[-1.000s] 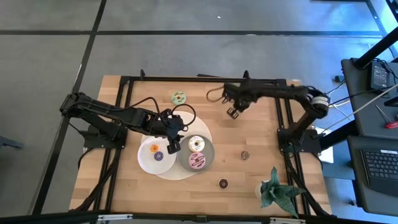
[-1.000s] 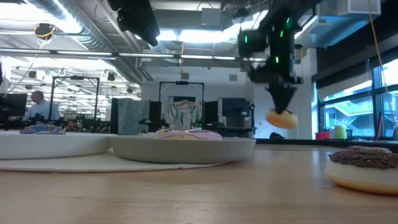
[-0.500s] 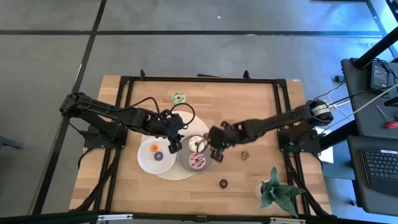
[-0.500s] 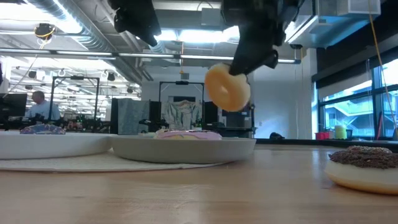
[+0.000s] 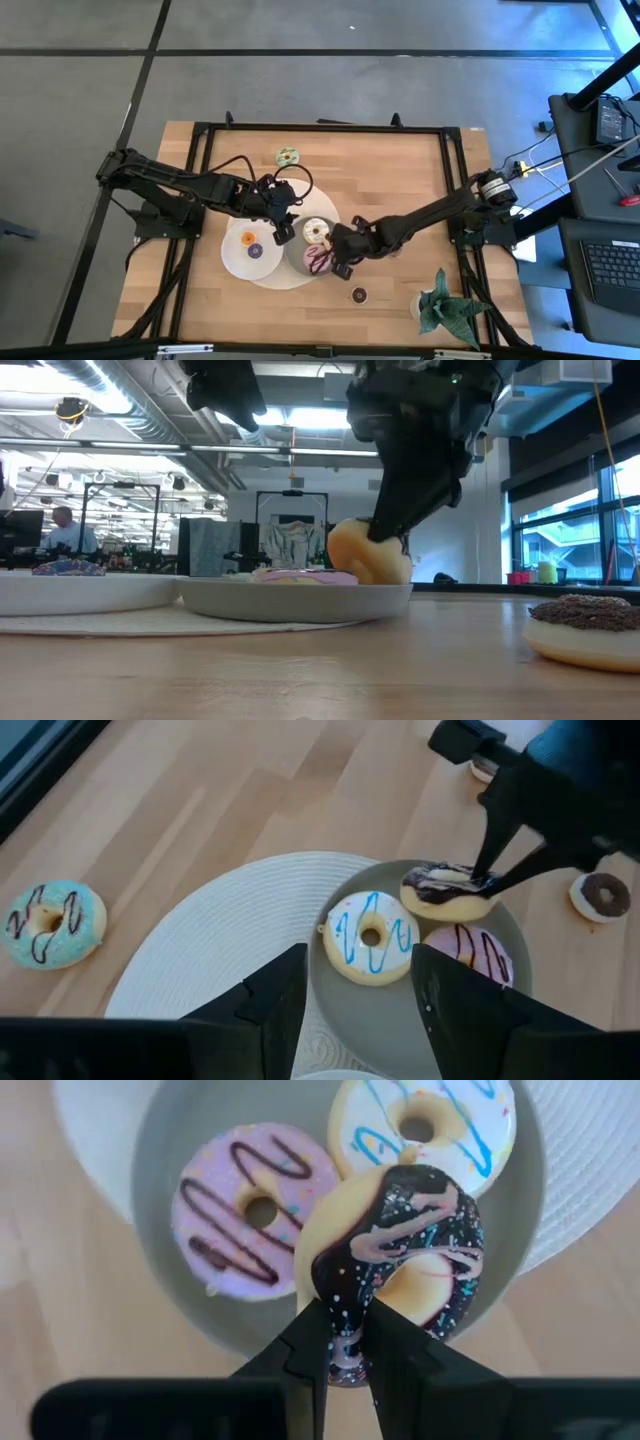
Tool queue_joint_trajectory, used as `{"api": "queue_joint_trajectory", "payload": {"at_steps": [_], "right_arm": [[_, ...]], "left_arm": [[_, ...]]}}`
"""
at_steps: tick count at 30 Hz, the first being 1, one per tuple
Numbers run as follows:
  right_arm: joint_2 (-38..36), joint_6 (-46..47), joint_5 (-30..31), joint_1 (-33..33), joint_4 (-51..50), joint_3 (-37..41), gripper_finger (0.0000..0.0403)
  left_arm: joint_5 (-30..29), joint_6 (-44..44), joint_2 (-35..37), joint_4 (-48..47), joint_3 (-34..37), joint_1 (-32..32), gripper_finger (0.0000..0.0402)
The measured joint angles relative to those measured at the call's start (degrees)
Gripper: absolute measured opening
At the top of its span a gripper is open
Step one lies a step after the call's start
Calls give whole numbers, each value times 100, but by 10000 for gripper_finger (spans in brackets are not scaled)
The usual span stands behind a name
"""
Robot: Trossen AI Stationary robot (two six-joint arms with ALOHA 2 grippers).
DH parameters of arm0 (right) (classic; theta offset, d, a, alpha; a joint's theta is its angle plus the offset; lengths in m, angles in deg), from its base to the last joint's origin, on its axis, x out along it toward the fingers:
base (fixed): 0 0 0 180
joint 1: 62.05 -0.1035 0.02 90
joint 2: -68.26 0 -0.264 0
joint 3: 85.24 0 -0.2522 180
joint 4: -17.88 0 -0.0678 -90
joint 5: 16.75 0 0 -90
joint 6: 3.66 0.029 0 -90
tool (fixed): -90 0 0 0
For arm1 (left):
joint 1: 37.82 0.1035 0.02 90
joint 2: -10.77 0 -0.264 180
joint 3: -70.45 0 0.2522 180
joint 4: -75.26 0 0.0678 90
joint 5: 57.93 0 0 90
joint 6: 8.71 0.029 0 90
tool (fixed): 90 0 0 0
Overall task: Pick & Place donuts
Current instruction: Put the big black donuts on the gray plate
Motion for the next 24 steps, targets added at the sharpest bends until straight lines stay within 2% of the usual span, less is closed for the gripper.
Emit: {"api": "queue_joint_trajectory", "payload": {"at_steps": [11, 24], "right_arm": [[59, 33, -129, 2, 163, 0, 67], [59, 303, -123, 109, 89, 0, 177]], "left_arm": [[7, 17, 0, -2, 0, 0, 175], [21, 20, 0, -5, 0, 0, 173]]}}
